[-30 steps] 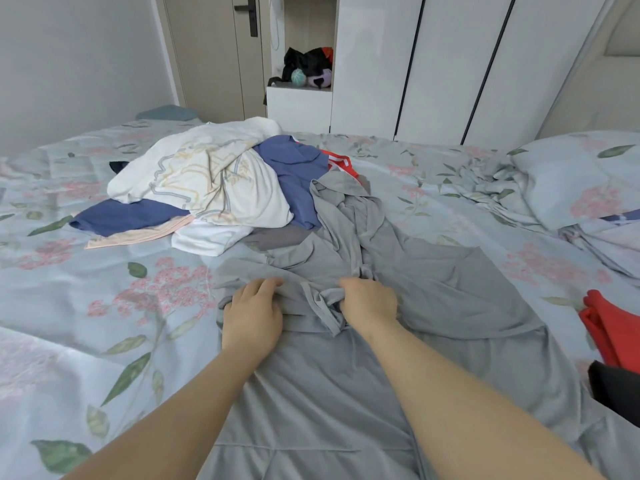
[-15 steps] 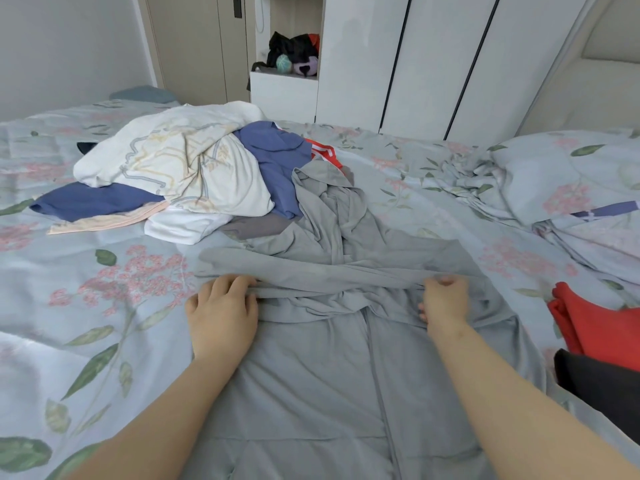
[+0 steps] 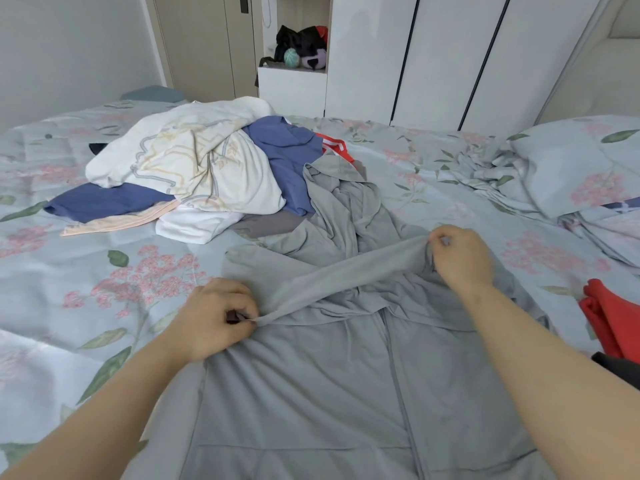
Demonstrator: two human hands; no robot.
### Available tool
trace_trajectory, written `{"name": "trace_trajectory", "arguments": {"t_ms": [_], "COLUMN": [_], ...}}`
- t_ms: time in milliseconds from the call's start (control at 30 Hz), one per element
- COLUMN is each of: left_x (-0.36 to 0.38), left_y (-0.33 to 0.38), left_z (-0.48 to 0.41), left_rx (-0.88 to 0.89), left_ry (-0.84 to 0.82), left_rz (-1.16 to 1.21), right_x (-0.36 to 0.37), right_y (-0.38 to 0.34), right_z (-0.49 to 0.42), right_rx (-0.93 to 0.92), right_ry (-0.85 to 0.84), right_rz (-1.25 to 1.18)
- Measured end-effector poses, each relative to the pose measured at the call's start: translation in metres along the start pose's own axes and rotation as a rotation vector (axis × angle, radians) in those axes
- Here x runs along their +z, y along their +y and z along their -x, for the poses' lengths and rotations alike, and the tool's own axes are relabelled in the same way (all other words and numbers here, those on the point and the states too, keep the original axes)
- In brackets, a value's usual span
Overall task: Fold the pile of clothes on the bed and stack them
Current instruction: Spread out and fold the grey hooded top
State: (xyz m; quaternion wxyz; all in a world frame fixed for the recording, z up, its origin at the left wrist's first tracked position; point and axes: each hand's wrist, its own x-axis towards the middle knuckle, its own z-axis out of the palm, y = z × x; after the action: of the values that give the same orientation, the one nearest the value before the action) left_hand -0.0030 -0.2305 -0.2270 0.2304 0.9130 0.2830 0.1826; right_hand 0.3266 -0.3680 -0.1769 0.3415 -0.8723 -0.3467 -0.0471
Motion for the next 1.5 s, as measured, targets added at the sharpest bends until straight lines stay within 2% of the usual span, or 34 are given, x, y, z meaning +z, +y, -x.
{"name": "trace_trajectory", "arguments": {"t_ms": [100, 167, 233, 267, 333, 400, 500, 567, 700, 767, 833, 933, 1033, 1167, 1300, 1367, 1433, 1500], "left_x": [-0.007, -0.003, 0.006, 0.011, 0.021, 0.026, 0.027, 0.024, 0.017, 0.02, 0.032, 0.055, 0.073, 0.074, 0.072, 0.077, 0.084, 0.088], "left_y": [0.012, 0.02, 0.022, 0.024, 0.026, 0.027, 0.024, 0.023, 0.035, 0.044, 0.053, 0.06, 0.063, 0.064, 0.068, 0.071, 0.072, 0.073], "left_z": [-0.014, -0.025, -0.035, -0.04, -0.051, -0.06, -0.072, -0.078, -0.084, -0.083, -0.081, -0.071, -0.065, -0.072, -0.078, -0.076, -0.073, -0.073], "left_rx": [-0.159, -0.177, -0.154, -0.154, -0.177, -0.24, -0.332, -0.349, -0.434, -0.485, -0.474, -0.386, -0.279, -0.307, -0.383, -0.411, -0.406, -0.36], "left_ry": [-0.207, -0.132, 0.027, 0.052, 0.001, -0.052, -0.013, 0.053, 0.431, 0.44, 0.322, 0.266, 0.218, 0.178, 0.222, 0.239, 0.242, 0.231], "left_rz": [-0.058, -0.12, -0.181, -0.186, -0.222, -0.277, -0.277, -0.255, -0.07, 0.02, -0.024, -0.267, -0.33, -0.305, -0.151, -0.146, -0.17, -0.174], "right_x": [0.015, 0.027, 0.028, 0.028, 0.029, 0.03, 0.03, 0.027, 0.021, 0.026, 0.033, 0.03, 0.022, 0.019, 0.022, 0.024, 0.023, 0.019], "right_y": [-0.007, -0.008, -0.007, -0.005, 0.005, 0.016, 0.023, 0.021, 0.003, -0.008, -0.006, 0.02, 0.047, 0.06, 0.058, 0.057, 0.062, 0.073], "right_z": [-0.005, 0.002, 0.016, 0.024, 0.034, 0.036, 0.031, 0.025, 0.013, 0.015, 0.021, 0.029, 0.03, 0.023, 0.018, 0.019, 0.02, 0.017], "right_rx": [0.114, 0.138, 0.09, 0.053, -0.056, -0.115, -0.162, -0.194, -0.101, -0.093, -0.068, 0.009, 0.102, 0.1, 0.16, 0.183, 0.24, 0.339], "right_ry": [-0.166, -0.24, -0.274, -0.29, -0.283, -0.265, -0.185, -0.134, -0.02, -0.156, -0.255, -0.091, -0.117, -0.074, 0.039, 0.112, 0.224, 0.254], "right_rz": [-0.131, -0.204, -0.209, -0.22, -0.115, 0.106, 0.222, 0.151, -0.122, -0.217, -0.169, 0.076, 0.27, 0.265, 0.17, 0.109, 0.048, 0.036]}}
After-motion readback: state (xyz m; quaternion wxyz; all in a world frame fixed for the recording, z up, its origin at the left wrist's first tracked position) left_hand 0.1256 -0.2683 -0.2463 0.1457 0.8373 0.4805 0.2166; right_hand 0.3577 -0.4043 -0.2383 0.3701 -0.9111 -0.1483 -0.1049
